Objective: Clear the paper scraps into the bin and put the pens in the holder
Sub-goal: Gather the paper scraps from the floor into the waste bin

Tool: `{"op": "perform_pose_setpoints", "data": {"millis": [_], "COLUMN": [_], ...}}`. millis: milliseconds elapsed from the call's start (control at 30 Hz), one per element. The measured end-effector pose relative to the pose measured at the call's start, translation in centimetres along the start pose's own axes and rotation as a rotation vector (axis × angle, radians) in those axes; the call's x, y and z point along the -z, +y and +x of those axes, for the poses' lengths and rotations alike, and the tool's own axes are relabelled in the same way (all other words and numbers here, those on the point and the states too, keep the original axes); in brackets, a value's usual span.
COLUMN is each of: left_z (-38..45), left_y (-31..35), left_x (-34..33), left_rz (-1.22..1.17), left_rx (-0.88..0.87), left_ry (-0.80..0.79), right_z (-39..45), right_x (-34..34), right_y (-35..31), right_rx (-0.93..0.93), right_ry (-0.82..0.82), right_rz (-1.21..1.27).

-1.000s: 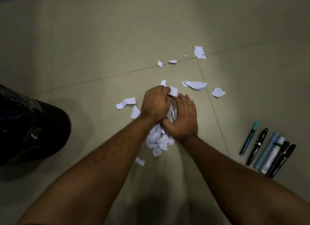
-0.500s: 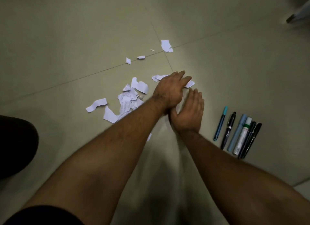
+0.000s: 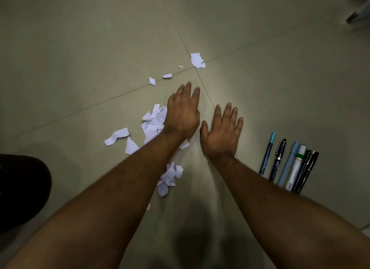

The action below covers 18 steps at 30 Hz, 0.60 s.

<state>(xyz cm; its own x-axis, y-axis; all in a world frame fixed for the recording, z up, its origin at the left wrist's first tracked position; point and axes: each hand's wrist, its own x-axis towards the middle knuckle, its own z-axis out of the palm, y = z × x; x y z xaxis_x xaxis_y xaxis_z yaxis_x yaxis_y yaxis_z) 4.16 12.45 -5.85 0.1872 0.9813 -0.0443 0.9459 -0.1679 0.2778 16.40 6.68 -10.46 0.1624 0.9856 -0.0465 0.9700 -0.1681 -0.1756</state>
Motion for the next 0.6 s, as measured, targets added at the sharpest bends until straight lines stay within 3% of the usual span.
{"op": "perform_pose_setpoints", "data": {"millis": [200,367,433,600], "left_z": [10.2,11.0,8.1,4.0], "left_y": [0.3,-0.3,-1.0,-1.5], "left_x": [0.1,-0.8,-1.2,-1.4], "left_rz": [0.047,0.132,0.188,0.163], "left_rx": [0.114,0.062,0.047,0.004], "left_ry": [-0.111,-0.250,-0.208,0.130], "right_z": [0.3,0.4,0.3,0.2], "right_x": [0.5,0.7,0.7,0.6], "right_y": [-0.1,0.1,0.0,-0.1], "right_rx": [-0.019,-0.025,-0.014,-0.022], "right_ry": [-0.020,-0.048,-0.048,-0.047], "right_rz": [0.048,0.043,0.037,0.007]}}
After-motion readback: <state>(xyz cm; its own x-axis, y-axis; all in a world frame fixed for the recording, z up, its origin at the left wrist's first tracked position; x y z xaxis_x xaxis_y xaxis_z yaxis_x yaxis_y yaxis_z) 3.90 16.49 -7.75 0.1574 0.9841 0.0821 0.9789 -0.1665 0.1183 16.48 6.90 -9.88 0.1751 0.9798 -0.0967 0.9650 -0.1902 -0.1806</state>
